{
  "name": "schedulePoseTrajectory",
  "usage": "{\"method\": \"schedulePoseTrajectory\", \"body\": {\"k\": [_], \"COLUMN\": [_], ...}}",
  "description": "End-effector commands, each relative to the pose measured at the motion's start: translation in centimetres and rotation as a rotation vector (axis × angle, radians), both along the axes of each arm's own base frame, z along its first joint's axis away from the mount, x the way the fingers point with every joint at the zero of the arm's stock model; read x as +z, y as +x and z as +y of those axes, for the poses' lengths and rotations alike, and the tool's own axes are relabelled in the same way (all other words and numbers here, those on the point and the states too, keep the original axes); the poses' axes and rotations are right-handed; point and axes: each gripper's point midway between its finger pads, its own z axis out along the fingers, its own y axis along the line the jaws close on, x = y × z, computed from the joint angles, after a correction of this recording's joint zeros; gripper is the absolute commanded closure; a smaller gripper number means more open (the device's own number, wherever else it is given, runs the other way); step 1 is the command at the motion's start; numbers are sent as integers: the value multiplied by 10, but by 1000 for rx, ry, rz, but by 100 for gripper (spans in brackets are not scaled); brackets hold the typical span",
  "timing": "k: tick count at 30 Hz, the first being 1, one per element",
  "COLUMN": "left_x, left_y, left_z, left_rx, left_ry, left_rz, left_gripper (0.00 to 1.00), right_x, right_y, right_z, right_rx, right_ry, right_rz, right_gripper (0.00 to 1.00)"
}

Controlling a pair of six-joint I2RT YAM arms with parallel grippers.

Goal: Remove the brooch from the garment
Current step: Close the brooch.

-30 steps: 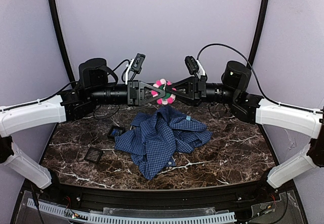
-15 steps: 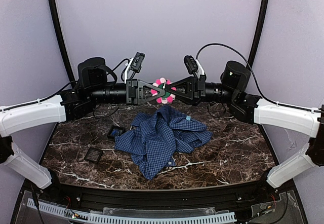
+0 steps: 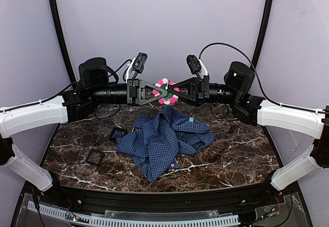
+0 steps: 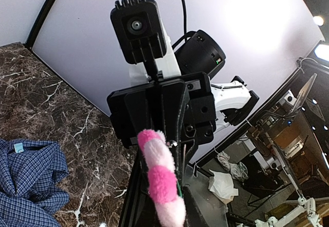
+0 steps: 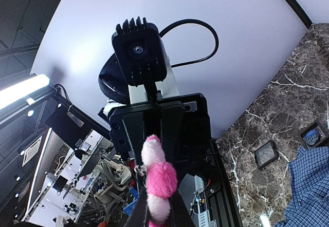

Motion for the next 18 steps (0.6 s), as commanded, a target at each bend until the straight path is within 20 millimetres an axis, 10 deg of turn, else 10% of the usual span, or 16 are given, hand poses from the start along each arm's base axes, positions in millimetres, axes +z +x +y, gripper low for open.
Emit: {"method": "schedulePoseTrajectory", "body": {"k": [1,18], "left_x": [-11,-21], "left_y": [7,27], "left_z": [1,7], "left_rx": [20,69], "left_ry": [23,3], "left_rz": [22,153], "left_gripper": [99,99], "right_x": [13,21], "right_y": [-5,-3], "right_z": [3,-5], "right_rx": [16,-57], "right_ry": [30,16], "right_rz": [-17,-134], "right_gripper": [100,100]}}
